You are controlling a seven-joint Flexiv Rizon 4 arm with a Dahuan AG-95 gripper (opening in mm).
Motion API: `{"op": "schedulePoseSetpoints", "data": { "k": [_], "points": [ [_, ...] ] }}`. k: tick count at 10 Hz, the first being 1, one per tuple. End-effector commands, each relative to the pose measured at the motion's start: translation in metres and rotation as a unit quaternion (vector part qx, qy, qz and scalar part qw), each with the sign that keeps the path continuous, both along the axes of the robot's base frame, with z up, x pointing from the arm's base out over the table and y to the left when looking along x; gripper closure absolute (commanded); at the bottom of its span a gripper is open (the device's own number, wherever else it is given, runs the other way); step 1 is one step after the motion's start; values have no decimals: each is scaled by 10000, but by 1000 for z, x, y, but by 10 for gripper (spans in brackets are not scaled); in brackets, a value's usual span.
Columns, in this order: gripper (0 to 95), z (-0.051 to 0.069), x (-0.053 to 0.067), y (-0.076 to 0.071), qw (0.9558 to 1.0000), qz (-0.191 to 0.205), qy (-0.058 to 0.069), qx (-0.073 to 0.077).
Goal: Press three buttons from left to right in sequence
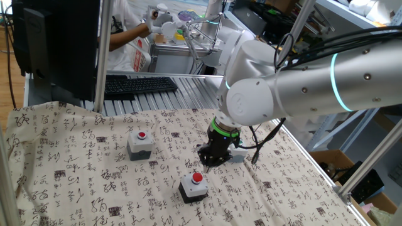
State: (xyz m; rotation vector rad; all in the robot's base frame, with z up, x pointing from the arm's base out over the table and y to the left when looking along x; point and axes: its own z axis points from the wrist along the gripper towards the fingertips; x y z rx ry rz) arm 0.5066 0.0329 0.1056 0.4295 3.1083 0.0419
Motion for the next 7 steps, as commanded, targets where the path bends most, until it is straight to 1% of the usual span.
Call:
{"op": "schedulePoseSetpoints", "data": {
  "k": [1, 2, 3, 7],
  "points": [
    [950, 0, -1, 6, 10000, -41, 11, -10],
    [950, 1, -3, 10, 10000, -76, 17, -36],
    [950, 3, -5, 14, 9999, -128, 38, -20],
    [950, -1, -6, 19, 9999, -160, 56, 30]
  ]
}}
